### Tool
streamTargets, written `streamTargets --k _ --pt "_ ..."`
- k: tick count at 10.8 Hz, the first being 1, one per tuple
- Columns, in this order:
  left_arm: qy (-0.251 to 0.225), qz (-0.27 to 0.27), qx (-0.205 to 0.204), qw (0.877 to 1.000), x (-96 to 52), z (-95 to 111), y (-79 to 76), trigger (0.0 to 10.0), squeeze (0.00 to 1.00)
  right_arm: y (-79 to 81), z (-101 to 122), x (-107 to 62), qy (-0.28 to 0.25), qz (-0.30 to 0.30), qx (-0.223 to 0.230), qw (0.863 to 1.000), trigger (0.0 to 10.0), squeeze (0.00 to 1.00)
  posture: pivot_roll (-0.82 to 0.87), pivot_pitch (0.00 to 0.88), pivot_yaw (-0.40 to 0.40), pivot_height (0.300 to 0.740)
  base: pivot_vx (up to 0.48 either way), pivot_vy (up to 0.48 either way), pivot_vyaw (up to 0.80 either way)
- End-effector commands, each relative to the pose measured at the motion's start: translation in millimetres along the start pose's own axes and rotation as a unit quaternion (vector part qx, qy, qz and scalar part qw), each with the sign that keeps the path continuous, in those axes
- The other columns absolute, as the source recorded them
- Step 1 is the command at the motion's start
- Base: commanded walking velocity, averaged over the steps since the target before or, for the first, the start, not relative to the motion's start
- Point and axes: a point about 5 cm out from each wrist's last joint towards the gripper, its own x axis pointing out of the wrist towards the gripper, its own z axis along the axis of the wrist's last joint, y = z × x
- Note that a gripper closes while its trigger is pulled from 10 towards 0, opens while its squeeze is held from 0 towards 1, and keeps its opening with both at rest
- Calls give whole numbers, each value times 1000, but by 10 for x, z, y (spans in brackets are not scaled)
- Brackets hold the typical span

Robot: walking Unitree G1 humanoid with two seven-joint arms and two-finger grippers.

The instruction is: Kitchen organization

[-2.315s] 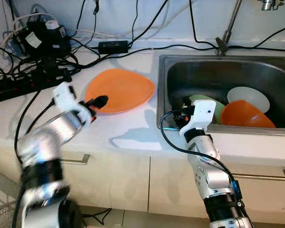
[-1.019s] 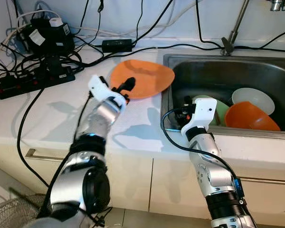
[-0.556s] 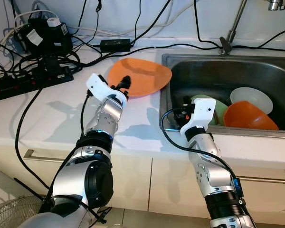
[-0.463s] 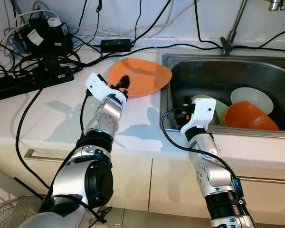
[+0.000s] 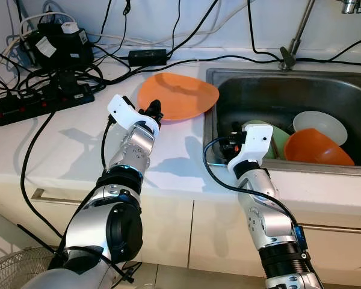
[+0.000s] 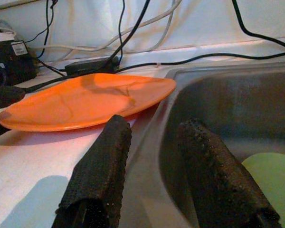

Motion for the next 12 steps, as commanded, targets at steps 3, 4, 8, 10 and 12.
streamTargets --k 3,4,8,10,12 --pt "-1 -17 8 1000 17 40 -82 0 0 11 5 19 6 1 -1 1000 10000 0 39 0 57 740 0 0 0" --pt "-1 -17 9 1000 18 39 -83 0 0 10 4 18 7 1 -1 1000 10000 0 40 0 56 740 0 0 0" --pt "-1 -17 10 1000 19 43 -75 0 0 17 -1 26 9 2 -2 1000 10000 0 44 0 55 740 0 0 0" --pt "-1 -18 10 1000 18 45 -75 0 0 20 -3 25 9 2 -2 1000 10000 0 44 0 54 740 0 0 0" --pt "0 -17 10 1000 17 34 -72 0 0 21 0 28 9 1 -2 1000 10000 0 44 0 55 740 0 0 0"
